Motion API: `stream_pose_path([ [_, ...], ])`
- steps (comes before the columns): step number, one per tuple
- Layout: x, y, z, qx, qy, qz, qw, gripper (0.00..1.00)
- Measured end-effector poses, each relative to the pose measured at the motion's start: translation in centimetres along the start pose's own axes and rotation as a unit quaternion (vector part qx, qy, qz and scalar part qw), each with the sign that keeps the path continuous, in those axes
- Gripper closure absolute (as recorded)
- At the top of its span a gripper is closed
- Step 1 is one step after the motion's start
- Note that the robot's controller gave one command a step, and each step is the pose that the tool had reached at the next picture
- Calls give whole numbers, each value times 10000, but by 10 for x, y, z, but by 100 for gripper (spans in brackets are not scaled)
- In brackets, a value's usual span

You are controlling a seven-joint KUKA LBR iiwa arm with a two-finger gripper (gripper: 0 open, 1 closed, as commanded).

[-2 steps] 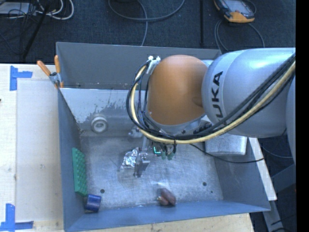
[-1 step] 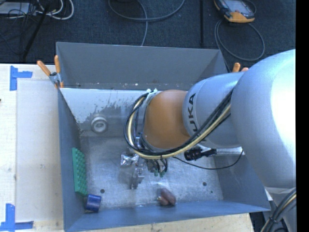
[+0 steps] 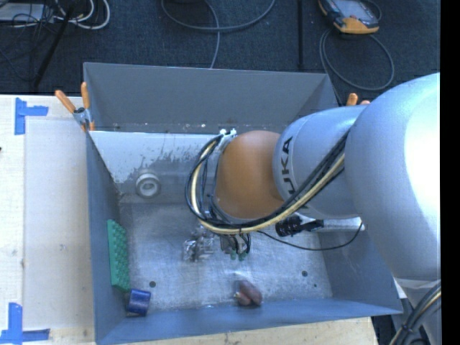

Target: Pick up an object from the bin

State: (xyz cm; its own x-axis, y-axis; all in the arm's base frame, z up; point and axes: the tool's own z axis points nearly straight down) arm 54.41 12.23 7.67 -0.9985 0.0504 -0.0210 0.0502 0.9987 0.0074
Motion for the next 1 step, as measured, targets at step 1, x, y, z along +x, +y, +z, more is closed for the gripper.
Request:
stream_pose_path([
  [1,13,-1,-155,21,68,-852,9963,100],
])
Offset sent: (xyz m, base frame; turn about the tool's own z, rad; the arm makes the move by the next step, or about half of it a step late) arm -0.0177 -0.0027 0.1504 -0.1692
